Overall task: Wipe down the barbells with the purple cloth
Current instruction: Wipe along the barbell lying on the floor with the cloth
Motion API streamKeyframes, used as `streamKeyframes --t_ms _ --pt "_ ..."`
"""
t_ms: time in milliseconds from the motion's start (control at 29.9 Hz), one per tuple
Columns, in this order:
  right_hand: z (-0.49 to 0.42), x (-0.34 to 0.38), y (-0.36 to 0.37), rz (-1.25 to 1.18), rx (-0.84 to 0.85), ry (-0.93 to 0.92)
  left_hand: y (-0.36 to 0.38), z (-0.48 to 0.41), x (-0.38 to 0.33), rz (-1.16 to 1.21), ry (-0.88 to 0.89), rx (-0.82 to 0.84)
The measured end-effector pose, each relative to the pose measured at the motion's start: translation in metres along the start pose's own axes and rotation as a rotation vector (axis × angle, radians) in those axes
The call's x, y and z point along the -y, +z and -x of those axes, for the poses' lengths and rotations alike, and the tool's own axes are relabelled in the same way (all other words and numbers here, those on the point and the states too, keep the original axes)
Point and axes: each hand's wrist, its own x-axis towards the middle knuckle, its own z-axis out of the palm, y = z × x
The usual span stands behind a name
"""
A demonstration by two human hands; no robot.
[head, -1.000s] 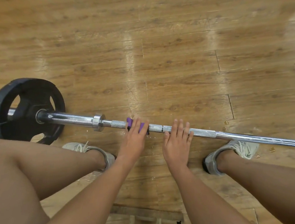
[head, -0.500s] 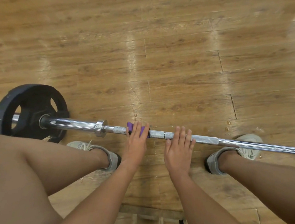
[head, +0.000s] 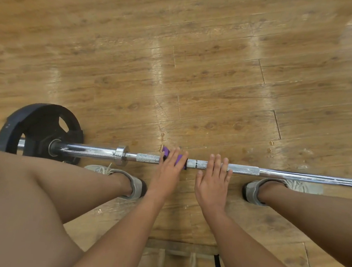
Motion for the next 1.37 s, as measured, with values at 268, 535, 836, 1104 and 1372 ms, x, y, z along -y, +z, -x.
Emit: streamKeyframes --t_ms 268,535,836,1104,1372 --pt "0.003 -0.002 -0.002 0.0 0.063 -0.013 -0.01 0.008 0.033 0.039 -0.25 -0.103" --pt "-0.007 0.004 -0.003 -0.014 0.055 0.005 -0.003 0.011 0.017 -0.073 -0.062 -0.06" --pt "-0.031 0.01 -0.012 -0.024 0.082 0.005 -0.004 -0.009 0.011 -0.09 0.023 -0.103" --pt "-0.06 0.019 -0.023 -0.048 0.125 0.01 -0.026 -0.034 0.052 0.002 -0.265 -0.144" --pt "-0.094 0.025 -0.034 -0.035 0.175 0.006 -0.024 -0.07 0.024 -0.036 -0.098 -0.11"
